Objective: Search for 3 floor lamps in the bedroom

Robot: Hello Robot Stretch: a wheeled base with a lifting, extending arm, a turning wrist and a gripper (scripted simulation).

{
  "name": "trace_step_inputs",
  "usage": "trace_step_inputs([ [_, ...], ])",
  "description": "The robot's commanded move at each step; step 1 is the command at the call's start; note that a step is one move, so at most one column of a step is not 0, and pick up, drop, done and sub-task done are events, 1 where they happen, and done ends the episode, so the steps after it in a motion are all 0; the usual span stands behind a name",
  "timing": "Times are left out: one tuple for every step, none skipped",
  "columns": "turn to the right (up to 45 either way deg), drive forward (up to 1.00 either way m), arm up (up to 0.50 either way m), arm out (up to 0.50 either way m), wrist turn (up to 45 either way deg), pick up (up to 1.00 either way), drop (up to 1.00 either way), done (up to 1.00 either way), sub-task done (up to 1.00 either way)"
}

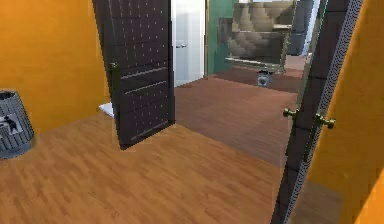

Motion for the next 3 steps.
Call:
trace_step_inputs([
  [9.0, 0.0, 0.0, 0.0, 0.0, 0.0, 0.0, 0.0, 0.0],
  [0.0, 0.8, 0.0, 0.0, 0.0, 0.0, 0.0, 0.0, 0.0],
  [27.0, 0.0, 0.0, 0.0, 0.0, 0.0, 0.0, 0.0, 0.0],
])
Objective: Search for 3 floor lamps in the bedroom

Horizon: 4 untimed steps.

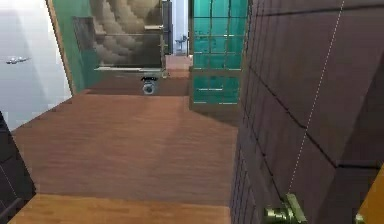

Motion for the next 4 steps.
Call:
trace_step_inputs([
  [0.0, 0.05, 0.0, 0.0, 0.0, 0.0, 0.0, 0.0, 0.0],
  [-45.0, 0.0, 0.0, 0.0, 0.0, 0.0, 0.0, 0.0, 0.0],
  [-27.0, 0.0, 0.0, 0.0, 0.0, 0.0, 0.0, 0.0, 0.0],
  [0.0, 0.65, 0.0, 0.0, 0.0, 0.0, 0.0, 0.0, 0.0],
])
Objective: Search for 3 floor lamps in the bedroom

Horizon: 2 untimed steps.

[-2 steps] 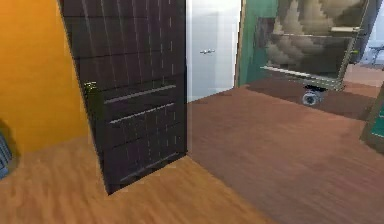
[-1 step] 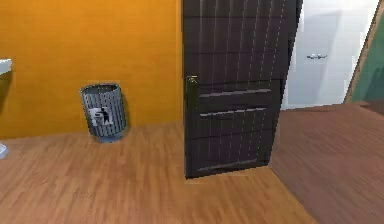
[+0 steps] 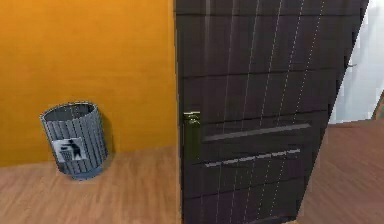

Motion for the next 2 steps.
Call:
trace_step_inputs([
  [45.0, 0.0, 0.0, 0.0, 0.0, 0.0, 0.0, 0.0, 0.0],
  [21.0, 0.0, 0.0, 0.0, 0.0, 0.0, 0.0, 0.0, 0.0],
])
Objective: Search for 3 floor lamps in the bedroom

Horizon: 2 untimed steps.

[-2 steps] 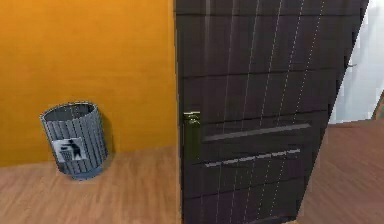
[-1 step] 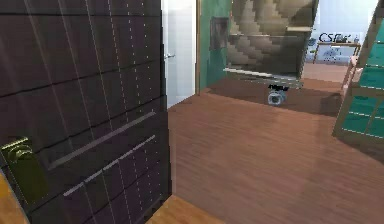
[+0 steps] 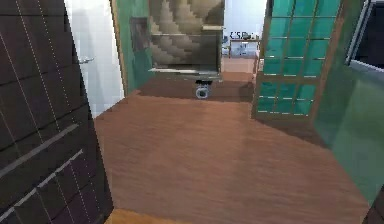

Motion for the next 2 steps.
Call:
trace_step_inputs([
  [0.0, 1.0, 0.0, 0.0, 0.0, 0.0, 0.0, 0.0, 0.0],
  [3.0, 0.0, 0.0, 0.0, 0.0, 0.0, 0.0, 0.0, 0.0],
])
